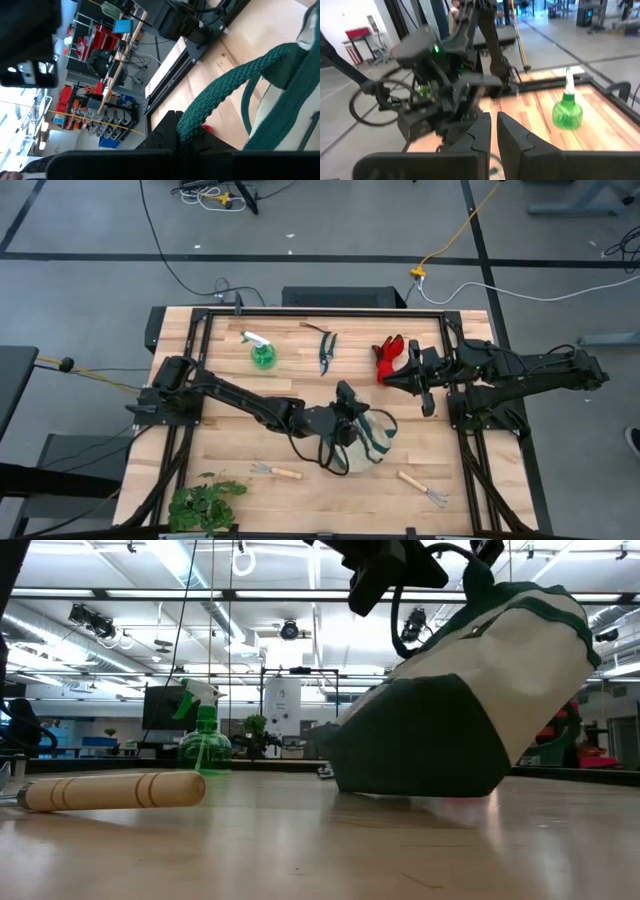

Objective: Pick & Place Garden tools in Gardening bag
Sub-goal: Prepare the green gardening bag

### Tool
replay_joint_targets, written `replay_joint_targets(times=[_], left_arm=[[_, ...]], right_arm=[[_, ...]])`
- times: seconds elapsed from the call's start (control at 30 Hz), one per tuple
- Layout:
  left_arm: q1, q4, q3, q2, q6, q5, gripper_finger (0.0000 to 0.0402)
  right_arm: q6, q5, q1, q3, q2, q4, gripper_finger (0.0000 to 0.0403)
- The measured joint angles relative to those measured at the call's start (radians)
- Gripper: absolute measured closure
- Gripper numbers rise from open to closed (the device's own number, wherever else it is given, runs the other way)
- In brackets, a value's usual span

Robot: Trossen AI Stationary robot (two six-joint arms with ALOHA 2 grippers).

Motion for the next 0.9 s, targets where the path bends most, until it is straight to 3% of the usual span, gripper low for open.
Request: replay_joint_targets(times=[0.67,0.9], left_arm=[[-0.087,0.017,0.0,-0.021,0.009,-0.172,0.0399],[-0.142,-0.036,0.0,-0.02,-0.055,-0.228,0.0399]], right_arm=[[0.079,-0.002,0.0,0.0,0.0,-0.147,0.0369],[0.147,-0.004,0.0,0.0,0.009,-0.205,0.0369]])
